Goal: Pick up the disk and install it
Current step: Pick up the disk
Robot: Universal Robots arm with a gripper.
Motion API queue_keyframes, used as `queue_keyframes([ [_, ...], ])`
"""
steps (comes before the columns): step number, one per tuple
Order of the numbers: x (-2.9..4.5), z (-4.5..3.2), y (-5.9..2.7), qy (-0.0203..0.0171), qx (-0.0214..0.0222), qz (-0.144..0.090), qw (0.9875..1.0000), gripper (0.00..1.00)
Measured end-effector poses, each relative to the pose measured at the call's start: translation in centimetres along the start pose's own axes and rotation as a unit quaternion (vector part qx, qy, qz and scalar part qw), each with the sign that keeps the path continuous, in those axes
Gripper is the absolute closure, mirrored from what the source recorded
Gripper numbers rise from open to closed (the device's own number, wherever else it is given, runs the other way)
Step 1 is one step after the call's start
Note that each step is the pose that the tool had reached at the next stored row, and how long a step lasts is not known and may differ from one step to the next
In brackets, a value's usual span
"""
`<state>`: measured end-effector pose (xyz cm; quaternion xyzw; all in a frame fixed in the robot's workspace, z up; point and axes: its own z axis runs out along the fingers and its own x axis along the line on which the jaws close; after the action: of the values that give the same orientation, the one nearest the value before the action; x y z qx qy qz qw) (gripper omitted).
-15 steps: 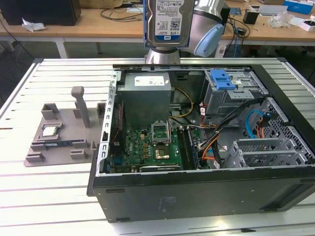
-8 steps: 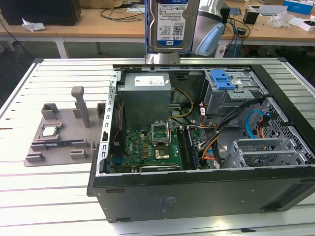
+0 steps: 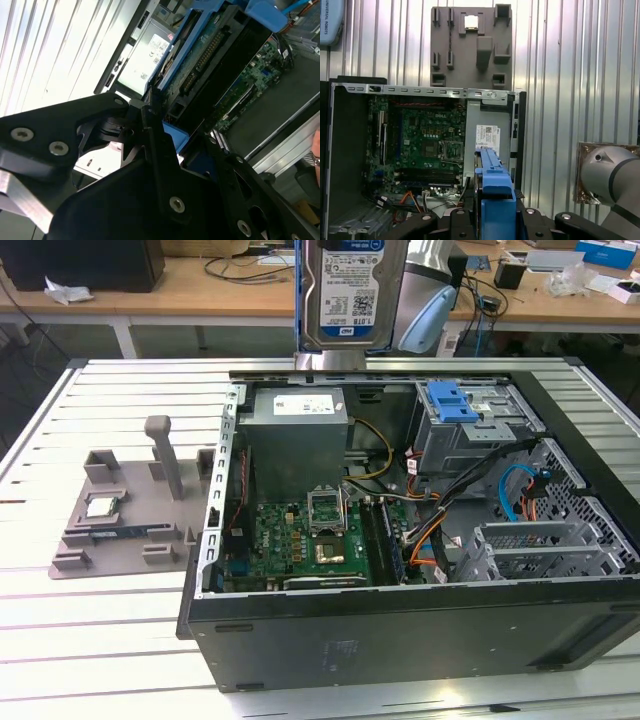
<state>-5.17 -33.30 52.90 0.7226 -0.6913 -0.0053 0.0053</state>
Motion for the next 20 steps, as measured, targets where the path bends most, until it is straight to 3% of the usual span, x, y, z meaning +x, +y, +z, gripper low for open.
queue_keyframes([
  [20, 1.66, 0.0, -0.01, 0.0, 0.0, 0.0, 1.0, 0.63],
])
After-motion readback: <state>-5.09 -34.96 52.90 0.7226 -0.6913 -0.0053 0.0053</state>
